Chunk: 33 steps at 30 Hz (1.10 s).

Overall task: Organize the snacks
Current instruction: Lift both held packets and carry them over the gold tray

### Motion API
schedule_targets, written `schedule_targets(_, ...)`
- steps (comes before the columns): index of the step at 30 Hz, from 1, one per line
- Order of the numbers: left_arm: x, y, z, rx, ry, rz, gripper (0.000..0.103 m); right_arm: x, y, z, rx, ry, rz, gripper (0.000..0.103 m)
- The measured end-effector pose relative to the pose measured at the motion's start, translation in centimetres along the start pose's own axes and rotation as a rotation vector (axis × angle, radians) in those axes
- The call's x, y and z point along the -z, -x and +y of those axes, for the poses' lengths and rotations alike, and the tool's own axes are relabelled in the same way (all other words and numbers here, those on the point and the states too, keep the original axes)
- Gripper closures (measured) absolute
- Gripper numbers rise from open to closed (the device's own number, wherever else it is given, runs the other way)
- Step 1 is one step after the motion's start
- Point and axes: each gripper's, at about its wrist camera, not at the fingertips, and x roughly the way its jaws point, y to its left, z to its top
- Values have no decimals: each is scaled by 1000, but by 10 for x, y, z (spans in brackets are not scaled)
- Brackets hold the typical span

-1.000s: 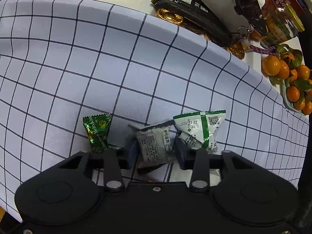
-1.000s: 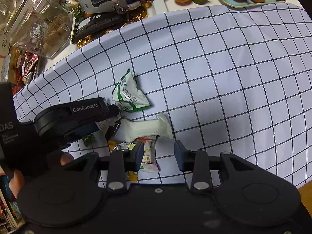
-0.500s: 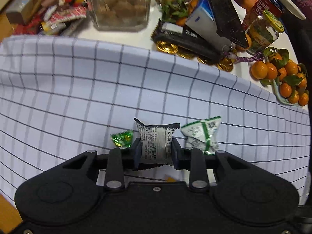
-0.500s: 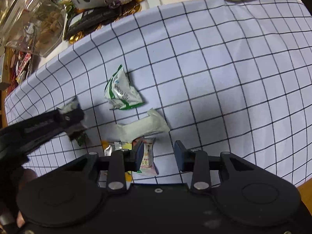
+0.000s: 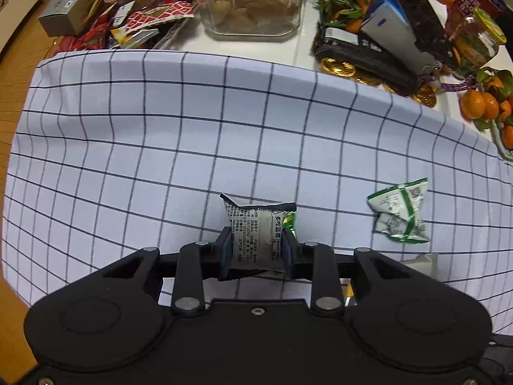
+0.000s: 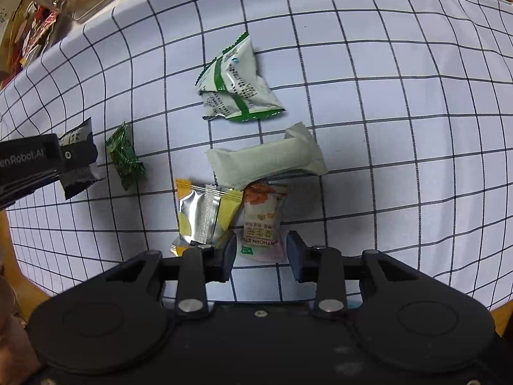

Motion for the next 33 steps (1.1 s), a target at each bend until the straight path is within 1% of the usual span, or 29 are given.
schedule_targets(4, 1, -3, 5, -5, 3, 18, 64, 1, -7, 9, 28, 15, -12, 66)
schedule_targets(8, 3, -4, 6, -13, 0, 22, 64, 2, -16, 19, 78, 37, -27, 66)
schedule_targets(9, 2, -4, 6, -10, 0, 24, 64, 1, -19, 20, 89, 43, -27, 67)
schedule_targets(10, 2, -3, 6, -7, -1, 24, 64, 1, -21, 21, 98, 47, -25, 72)
schedule_targets(11, 3, -3, 6, -3, -4, 24, 64, 0, -23, 21, 100, 50, -20, 73)
schedule_targets(13, 4, -1, 5, -2, -10, 24, 64, 0, -23, 22, 106, 58, -25, 80)
schedule_targets(15, 4, -2, 4, -10, -14, 26, 64, -2, -24, 20, 99, 59, -17, 82)
schedule_targets(17, 4, -2, 5, -12, -14, 31, 64, -7, -21, 13, 83, 40, -7, 84)
schedule_targets(22, 4, -4, 9, -5, 4, 47, 64, -19, -7, -10, 96, -28, -50, 84)
schedule_targets(29, 4, -3, 11, 7, 15, 63, 64, -34, 25, -51, 40, -126, -116, 85)
schedule_targets(33, 7, -1, 9, 1, 4, 61, 64, -30, 48, -69, -1, -168, -163, 84)
